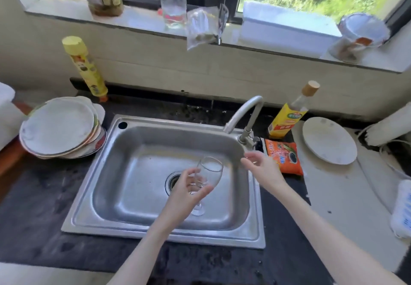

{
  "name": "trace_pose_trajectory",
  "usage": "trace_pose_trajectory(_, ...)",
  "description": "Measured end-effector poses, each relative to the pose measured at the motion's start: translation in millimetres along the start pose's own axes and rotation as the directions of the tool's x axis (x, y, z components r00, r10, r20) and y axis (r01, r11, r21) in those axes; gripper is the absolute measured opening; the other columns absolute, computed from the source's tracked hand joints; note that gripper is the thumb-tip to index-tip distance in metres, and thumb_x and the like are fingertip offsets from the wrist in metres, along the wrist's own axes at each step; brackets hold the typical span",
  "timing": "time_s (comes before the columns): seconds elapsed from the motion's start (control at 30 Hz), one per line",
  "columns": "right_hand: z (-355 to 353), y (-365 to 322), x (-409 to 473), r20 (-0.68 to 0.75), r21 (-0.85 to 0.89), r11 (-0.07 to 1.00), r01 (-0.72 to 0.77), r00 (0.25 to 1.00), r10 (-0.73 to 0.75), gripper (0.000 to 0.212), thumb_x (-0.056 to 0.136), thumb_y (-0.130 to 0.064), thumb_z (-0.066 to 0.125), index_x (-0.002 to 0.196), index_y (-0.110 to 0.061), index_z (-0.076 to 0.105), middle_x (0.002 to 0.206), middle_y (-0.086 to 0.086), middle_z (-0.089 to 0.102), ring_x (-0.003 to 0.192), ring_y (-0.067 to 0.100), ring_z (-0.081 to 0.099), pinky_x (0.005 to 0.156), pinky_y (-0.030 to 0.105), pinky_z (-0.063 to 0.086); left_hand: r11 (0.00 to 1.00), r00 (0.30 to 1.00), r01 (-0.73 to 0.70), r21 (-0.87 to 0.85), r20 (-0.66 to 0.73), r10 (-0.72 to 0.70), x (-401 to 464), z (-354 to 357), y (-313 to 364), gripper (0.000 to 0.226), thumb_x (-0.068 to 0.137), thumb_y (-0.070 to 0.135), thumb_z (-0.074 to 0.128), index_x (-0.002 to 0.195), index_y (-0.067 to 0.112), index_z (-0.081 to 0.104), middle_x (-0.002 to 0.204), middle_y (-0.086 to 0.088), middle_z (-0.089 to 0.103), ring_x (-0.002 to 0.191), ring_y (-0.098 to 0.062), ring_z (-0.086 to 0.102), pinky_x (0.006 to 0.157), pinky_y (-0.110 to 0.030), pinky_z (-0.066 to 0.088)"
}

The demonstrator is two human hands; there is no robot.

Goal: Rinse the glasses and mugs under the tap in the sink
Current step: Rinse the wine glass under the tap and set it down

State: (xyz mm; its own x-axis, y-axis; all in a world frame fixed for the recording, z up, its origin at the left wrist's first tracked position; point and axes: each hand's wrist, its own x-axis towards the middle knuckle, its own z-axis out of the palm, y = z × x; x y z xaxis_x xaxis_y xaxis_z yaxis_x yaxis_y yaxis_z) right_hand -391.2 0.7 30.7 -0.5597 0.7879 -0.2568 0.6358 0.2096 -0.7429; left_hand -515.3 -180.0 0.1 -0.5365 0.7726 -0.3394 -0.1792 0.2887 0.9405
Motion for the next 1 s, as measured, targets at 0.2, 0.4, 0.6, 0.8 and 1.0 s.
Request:
trace_pose_trajectory(0.2,6.0,49.5,89.5,-0.311,-0.212,0.969,-0.129,0.949,0.058,0.042,0.093,-0.016,0.049,0.131,0.002,0.045,0.129,0.023,0.049,0.121,0.035,0.043,0.095,0.035,0.035,0.996,0.995,0.076,-0.041,-0.059,-0.078,38.6,7.0,-27.7,0.054,0.065,0.04,0.079,0.109,0.031,0.049,0.104,-0.007,0.064,0.09,-0.025,0.065,0.071,-0.033,0.053)
trace_pose_trajectory(0.4,11.4,68.6,107.0,-0.382,-0.284,0.959,-0.003,0.918,-0.111,0.028,0.093,-0.011,0.049,0.114,0.002,0.063,0.111,0.022,0.062,0.103,0.036,0.055,0.082,0.032,0.038,0.99,0.992,0.075,-0.118,-0.093,-0.086,65.9,24.3,-24.8,0.037,0.076,0.018,0.072,0.104,0.027,0.049,0.092,-0.004,0.063,0.081,-0.024,0.066,0.075,-0.034,0.049)
trace_pose_trajectory(0.6,15.1,77.6,108.1,-0.413,-0.368,0.926,0.078,0.879,-0.238,0.023,0.092,-0.01,0.052,0.102,0.003,0.068,0.096,0.021,0.066,0.09,0.035,0.059,0.072,0.033,0.04,0.991,0.99,0.096,-0.096,-0.091,-0.105,80.9,32.5,-25.0,0.035,0.077,0.024,0.072,0.102,0.03,0.048,0.09,0.0,0.065,0.08,-0.022,0.067,0.076,-0.038,0.05)
trace_pose_trajectory(0.8,26.3,78.2,101.6,-0.367,-0.411,0.896,0.17,0.868,-0.333,0.02,0.091,-0.005,0.053,0.098,0.005,0.068,0.085,0.022,0.063,0.079,0.034,0.056,0.067,0.037,0.04,0.991,0.989,0.104,-0.079,-0.102,-0.112,79.7,34.4,-23.9,0.04,0.077,0.024,0.072,0.109,0.024,0.048,0.092,-0.002,0.066,0.082,-0.026,0.067,0.076,-0.038,0.049)
trace_pose_trajectory(1.0,28.1,84.6,102.3,-0.318,-0.508,0.836,0.207,0.857,-0.405,0.017,0.088,-0.002,0.055,0.094,0.005,0.069,0.076,0.021,0.061,0.072,0.035,0.055,0.059,0.034,0.039,0.99,0.987,0.114,-0.078,-0.107,-0.122,77.2,34.6,-21.7,0.036,0.076,0.024,0.073,0.101,0.03,0.048,0.097,-0.009,0.066,0.077,-0.019,0.067,0.078,-0.04,0.052)
